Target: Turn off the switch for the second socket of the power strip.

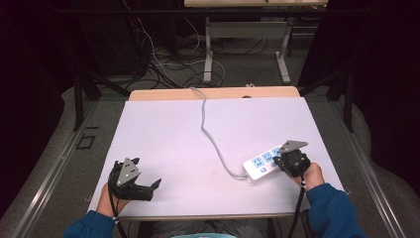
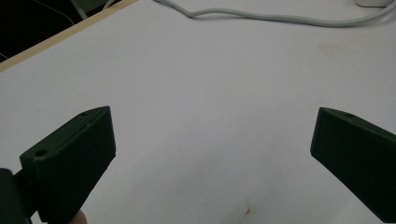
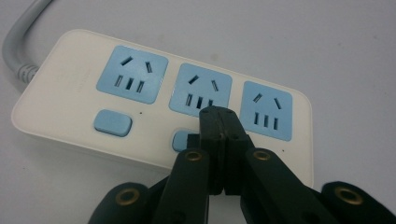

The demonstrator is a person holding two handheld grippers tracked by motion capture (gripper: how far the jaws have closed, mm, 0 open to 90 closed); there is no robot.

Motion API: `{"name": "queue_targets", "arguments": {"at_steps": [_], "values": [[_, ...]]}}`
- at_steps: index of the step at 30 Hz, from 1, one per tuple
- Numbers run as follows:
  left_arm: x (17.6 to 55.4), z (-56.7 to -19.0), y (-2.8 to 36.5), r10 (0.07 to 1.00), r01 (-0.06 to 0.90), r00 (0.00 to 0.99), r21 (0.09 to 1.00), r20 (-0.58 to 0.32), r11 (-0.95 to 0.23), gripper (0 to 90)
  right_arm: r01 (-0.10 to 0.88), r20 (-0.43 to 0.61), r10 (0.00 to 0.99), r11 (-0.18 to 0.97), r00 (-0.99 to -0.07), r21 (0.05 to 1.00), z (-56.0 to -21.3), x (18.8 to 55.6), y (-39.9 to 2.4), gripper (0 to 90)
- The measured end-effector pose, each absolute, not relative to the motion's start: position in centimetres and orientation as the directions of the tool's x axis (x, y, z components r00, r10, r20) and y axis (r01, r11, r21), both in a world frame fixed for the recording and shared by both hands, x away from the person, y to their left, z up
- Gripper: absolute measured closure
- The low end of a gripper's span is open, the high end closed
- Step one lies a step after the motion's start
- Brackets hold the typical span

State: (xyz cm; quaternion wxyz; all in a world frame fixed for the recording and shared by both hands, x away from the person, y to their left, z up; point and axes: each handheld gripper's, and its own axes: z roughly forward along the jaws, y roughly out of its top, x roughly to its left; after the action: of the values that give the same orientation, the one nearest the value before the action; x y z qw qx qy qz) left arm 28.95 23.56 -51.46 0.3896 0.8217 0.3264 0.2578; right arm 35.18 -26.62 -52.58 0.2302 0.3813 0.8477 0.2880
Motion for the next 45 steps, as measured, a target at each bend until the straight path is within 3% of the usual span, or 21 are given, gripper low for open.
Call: {"name": "queue_targets", "arguments": {"at_steps": [26, 32, 40, 45], "values": [[29.0, -51.4, 23.6, 0.733, 0.329, 0.656, 0.806, 0.179, -0.492, 0.1, 0.429, -0.159, 0.787, 0.480, -0.596, 0.765, -50.4, 34.7, -26.4, 85.7], [29.0, -51.4, 23.6, 0.734, 0.327, 0.653, 0.806, 0.184, -0.493, 0.1, 0.432, -0.133, 0.784, 0.465, -0.606, 0.772, -50.2, 34.8, -26.4, 63.8], [29.0, -51.5, 23.6, 0.736, 0.335, 0.655, 0.808, 0.170, -0.484, 0.1, 0.452, -0.097, 0.785, 0.448, -0.611, 0.771, -50.2, 34.9, -26.7, 18.7], [29.0, -51.4, 23.6, 0.734, 0.329, 0.654, 0.804, 0.183, -0.494, 0.0, 0.452, -0.074, 0.780, 0.435, -0.622, 0.779, -50.1, 34.9, -26.9, 5.4]]}}
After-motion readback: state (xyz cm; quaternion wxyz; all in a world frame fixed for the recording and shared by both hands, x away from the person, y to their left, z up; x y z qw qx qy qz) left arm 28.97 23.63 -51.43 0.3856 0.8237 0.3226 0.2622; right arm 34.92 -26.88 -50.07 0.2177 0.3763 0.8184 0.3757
